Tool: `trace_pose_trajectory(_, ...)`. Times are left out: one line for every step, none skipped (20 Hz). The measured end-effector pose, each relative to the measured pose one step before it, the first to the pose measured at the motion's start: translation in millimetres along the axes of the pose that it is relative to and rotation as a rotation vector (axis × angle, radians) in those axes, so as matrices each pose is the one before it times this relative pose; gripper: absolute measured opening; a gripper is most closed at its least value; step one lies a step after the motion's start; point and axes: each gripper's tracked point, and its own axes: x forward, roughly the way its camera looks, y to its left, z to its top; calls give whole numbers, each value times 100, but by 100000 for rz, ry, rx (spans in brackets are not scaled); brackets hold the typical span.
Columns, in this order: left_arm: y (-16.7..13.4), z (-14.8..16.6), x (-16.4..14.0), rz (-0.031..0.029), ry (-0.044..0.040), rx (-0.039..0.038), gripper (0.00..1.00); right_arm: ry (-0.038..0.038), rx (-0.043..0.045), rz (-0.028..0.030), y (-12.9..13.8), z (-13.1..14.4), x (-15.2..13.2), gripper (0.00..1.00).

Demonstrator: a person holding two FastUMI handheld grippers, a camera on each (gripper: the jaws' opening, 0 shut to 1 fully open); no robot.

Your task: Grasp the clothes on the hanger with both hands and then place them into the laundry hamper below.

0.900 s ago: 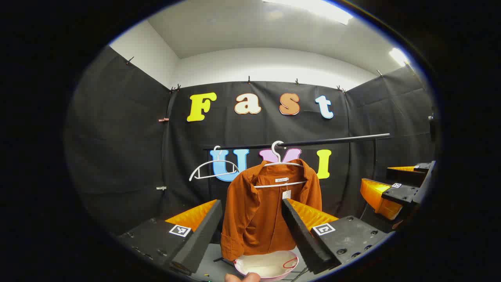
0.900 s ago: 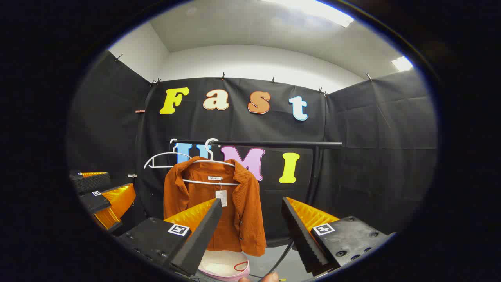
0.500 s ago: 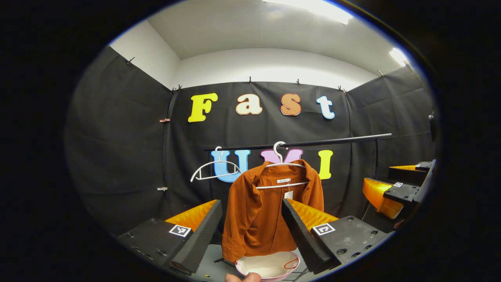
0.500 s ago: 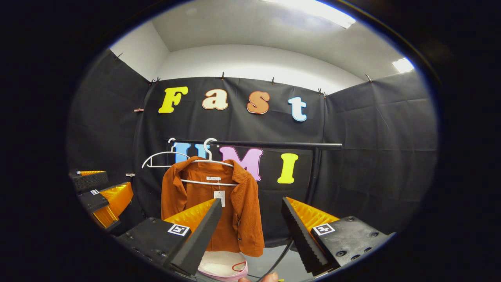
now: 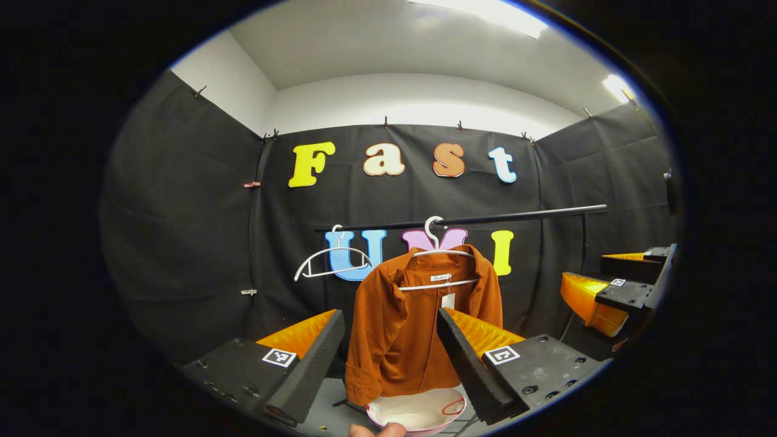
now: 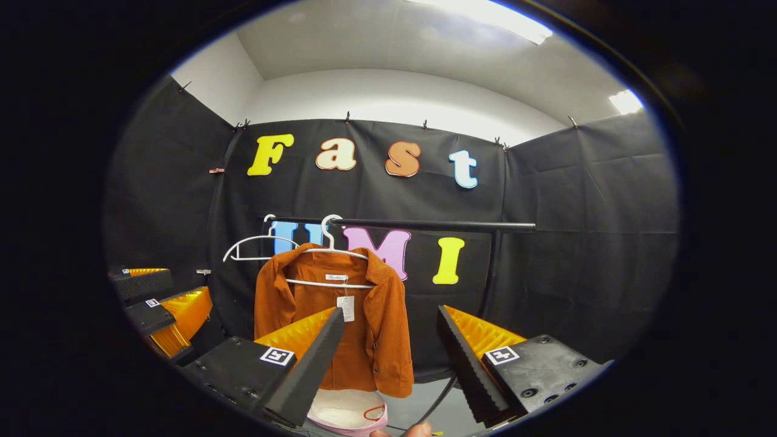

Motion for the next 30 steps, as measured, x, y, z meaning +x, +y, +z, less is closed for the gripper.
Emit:
trace_pose_trajectory(-50, -117, 135, -599, -13, 183, 96, -546, 903, -499, 93, 129, -18, 98)
trace_pose_trajectory(-87, 28, 177, -894, -139, -118, 99, -716, 702, -334, 163, 19, 95, 98)
trace_pose_trajectory(70, -36, 293, -667, -234, -252, 96, -660, 98, -93, 216, -139, 282, 98)
trace_pose_trajectory(-56, 119, 468, -627, -124, -333, 96, -12, -529, -149, 106, -204, 453, 99)
trace_pose_trajectory(-242, -24, 482, -428, -89, 238, 96, 469, -454, -170, -9, -356, 534, 98)
trace_pose_trajectory(-150, 18, 613, 58, -131, 696, 97, 240, -54, 230, 134, -226, 713, 98)
trace_pose_trajectory(-54, -208, 1429, -45, -334, 593, 97, -251, 169, 717, 321, -164, 849, 98)
trace_pose_trajectory(-13, -189, 1762, 153, -626, 444, 97, -365, 40, 484, 118, -222, 1077, 98)
trace_pose_trajectory(76, -318, 1867, 484, -243, 222, 97, -199, 92, 780, 12, -223, 1198, 98)
trace_pose_trajectory(-70, -278, 1669, 728, 369, 39, 96, 111, 561, 878, 27, -351, 1248, 98)
trace_pose_trajectory(-138, -470, 1388, 1009, 462, -242, 96, -102, 1037, 1353, 72, -416, 1255, 98)
trace_pose_trajectory(-150, -361, 1568, 1241, 477, -181, 96, 50, 1260, 1058, 19, -422, 1294, 98)
trace_pose_trajectory(-237, -413, 1546, 1177, 233, 250, 96, -8, 1382, 947, 13, -535, 1414, 98)
trace_pose_trajectory(-318, -532, 1745, 1253, 553, 579, 97, -462, 1101, 1011, -9, -546, 1458, 98)
trace_pose_trajectory(-337, -873, 1637, 804, 1021, -32, 97, 236, 641, 1295, -77, -768, 1519, 98)
trace_pose_trajectory(-274, -901, 1703, 967, 1740, -324, 97, 928, 303, 1276, -108, -913, 1268, 98)
trace_pose_trajectory(-19, -1051, 1505, 1655, 1908, -41, 97, 1110, 58, 1242, -184, -879, 1263, 98)
trace_pose_trajectory(230, -816, 1336, 2402, 2219, 187, 96, 1321, -185, 830, -258, -849, 1134, 99)
trace_pose_trajectory(-117, -691, 1258, 1826, 1026, 112, 96, 828, -504, 646, -318, -645, 1173, 98)
trace_pose_trajectory(-185, -303, 1247, 1509, 82, 422, 96, 238, -747, 120, -327, -482, 1348, 98)
trace_pose_trajectory(54, -467, 942, 1182, 460, 679, 96, 514, -390, 473, 11, -566, 1150, 98)
trace_pose_trajectory(93, -350, 860, 969, 800, 579, 96, 865, -164, 356, 25, -576, 870, 98)
trace_pose_trajectory(78, -432, 921, 893, 171, 161, 96, 363, 268, 633, 177, -412, 786, 98)
trace_pose_trajectory(188, 8, 775, 1359, -224, -239, 96, 93, 419, 99, 100, -231, 774, 98)
trace_pose_trajectory(380, -51, 864, 1150, -316, -587, 95, 148, 660, 258, 172, -327, 776, 98)
trace_pose_trajectory(217, -68, 723, 1046, -284, -723, 95, -489, 923, 609, 287, -181, 790, 98)
trace_pose_trajectory(245, -126, 624, 741, -112, -1111, 94, -277, 1173, -112, 172, -161, 939, 99)
trace_pose_trajectory(45, -114, 522, 110, 59, -927, 89, -184, 1005, -706, -17, -243, 907, 98)
trace_pose_trajectory(129, -120, 376, 554, 574, -493, 84, 402, 726, -1454, -219, -346, 977, 98)
trace_pose_trajectory(236, -80, 387, 839, 738, -321, 69, 298, 1063, -290, -56, -349, 1039, 98)
